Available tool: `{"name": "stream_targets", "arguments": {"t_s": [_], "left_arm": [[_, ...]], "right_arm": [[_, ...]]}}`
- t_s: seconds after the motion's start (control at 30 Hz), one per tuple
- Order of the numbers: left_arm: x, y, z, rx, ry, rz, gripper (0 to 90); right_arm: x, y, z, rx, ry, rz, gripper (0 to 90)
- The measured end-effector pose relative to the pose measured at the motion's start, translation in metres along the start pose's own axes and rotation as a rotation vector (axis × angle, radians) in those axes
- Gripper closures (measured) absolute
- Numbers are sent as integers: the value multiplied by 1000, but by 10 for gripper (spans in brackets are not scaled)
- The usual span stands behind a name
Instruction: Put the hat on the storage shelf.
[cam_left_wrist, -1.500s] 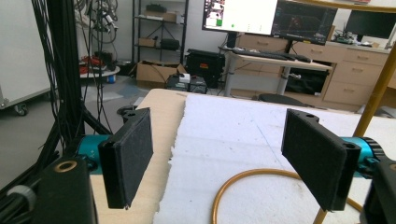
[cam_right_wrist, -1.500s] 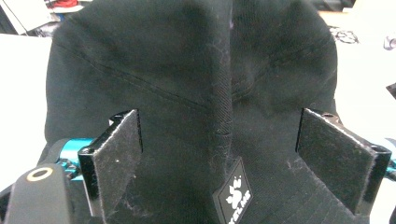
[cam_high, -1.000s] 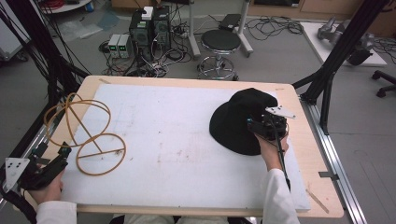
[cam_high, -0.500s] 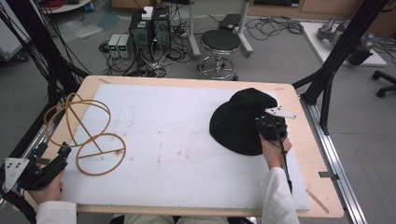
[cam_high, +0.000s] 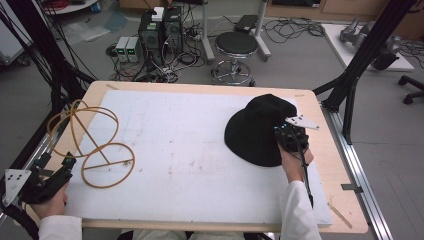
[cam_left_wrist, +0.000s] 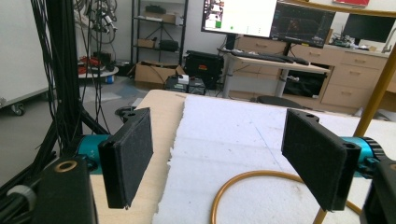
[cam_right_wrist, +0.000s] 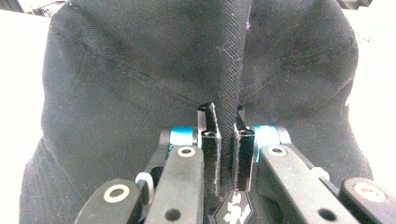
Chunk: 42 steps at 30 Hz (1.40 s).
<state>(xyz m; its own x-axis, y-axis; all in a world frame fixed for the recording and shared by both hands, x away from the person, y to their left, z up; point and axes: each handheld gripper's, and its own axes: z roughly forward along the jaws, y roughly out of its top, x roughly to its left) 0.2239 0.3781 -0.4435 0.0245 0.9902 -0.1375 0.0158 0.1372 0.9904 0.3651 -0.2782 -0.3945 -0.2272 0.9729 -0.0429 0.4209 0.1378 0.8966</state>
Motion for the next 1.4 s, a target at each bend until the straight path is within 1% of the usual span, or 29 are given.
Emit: {"name": "stream_targets", "arguments": {"t_s": [0.13, 0.17, 0.2, 0.23, 0.37, 0.4, 0.43, 0.47, 0.57, 0.67, 0.73, 0.8, 0.9, 0.93, 0.97, 1.03, 1.07, 1.1, 1.13, 1.17, 1.23, 1.27, 1.33, 1.4], "left_arm": [[-1, 0, 1, 2, -7, 5, 250], [-1, 0, 0, 1, -7, 6, 250], [-1, 0, 0, 1, -7, 6, 251], [-1, 0, 0, 0, -7, 5, 250], [-1, 0, 0, 0, -3, 5, 251], [-1, 0, 0, 0, -3, 5, 251], [-1, 0, 0, -1, -3, 4, 251], [-1, 0, 0, -1, -3, 4, 251], [-1, 0, 0, -1, -9, 2, 251], [-2, 0, 0, -1, -10, 3, 251], [-2, 0, 0, 0, -11, 4, 251], [-2, 0, 1, 2, -12, 7, 251], [-3, 0, 2, 2, -14, 7, 251], [-3, 0, 2, 2, -14, 7, 250], [-3, 0, 2, 3, -17, 9, 251], [-4, -1, 2, 2, -17, 6, 251], [-4, -1, 2, 2, -17, 6, 251], [-4, -1, 2, 4, -18, 6, 250], [-4, 0, 2, 3, -18, 6, 251], [-4, 0, 3, 4, -18, 7, 251], [-4, 0, 3, 3, -18, 7, 251], [-4, -1, 3, 3, -18, 6, 251], [-4, -1, 3, 3, -20, 6, 251], [-4, -1, 3, 5, -21, 6, 251]], "right_arm": [[1, 0, -3, -12, 3, -10, 860], [2, 1, -7, -28, 20, -10, 860], [2, 1, -7, -28, 20, -10, 860], [3, 2, -10, -45, 25, -13, 860], [2, 5, -20, -85, 43, 10, 860], [2, 5, -20, -85, 43, 10, 860], [2, 7, -26, -116, 44, 17, 860], [2, 7, -26, -116, 44, 17, 860], [3, 10, -36, -169, 56, 32, 860], [3, 12, -42, -199, 72, 47, 860], [3, 13, -46, -218, 74, 53, 860], [4, 15, -52, -256, 76, 53, 859], [5, 22, -62, -333, 80, 53, 859], [5, 22, -62, -333, 80, 53, 859], [5, 26, -69, -385, 100, 63, 860], [4, 31, -75, -431, 113, 70, 859], [4, 31, -75, -431, 113, 70, 859], [5, 35, -80, -458, 129, 71, 859], [5, 35, -80, -458, 129, 71, 859], [6, 39, -86, -489, 142, 70, 859], [7, 40, -88, -514, 151, 63, 859], [7, 40, -88, -514, 151, 63, 859], [8, 41, -92, -541, 164, 69, 859], [10, 41, -93, -554, 170, 75, 859]]}}
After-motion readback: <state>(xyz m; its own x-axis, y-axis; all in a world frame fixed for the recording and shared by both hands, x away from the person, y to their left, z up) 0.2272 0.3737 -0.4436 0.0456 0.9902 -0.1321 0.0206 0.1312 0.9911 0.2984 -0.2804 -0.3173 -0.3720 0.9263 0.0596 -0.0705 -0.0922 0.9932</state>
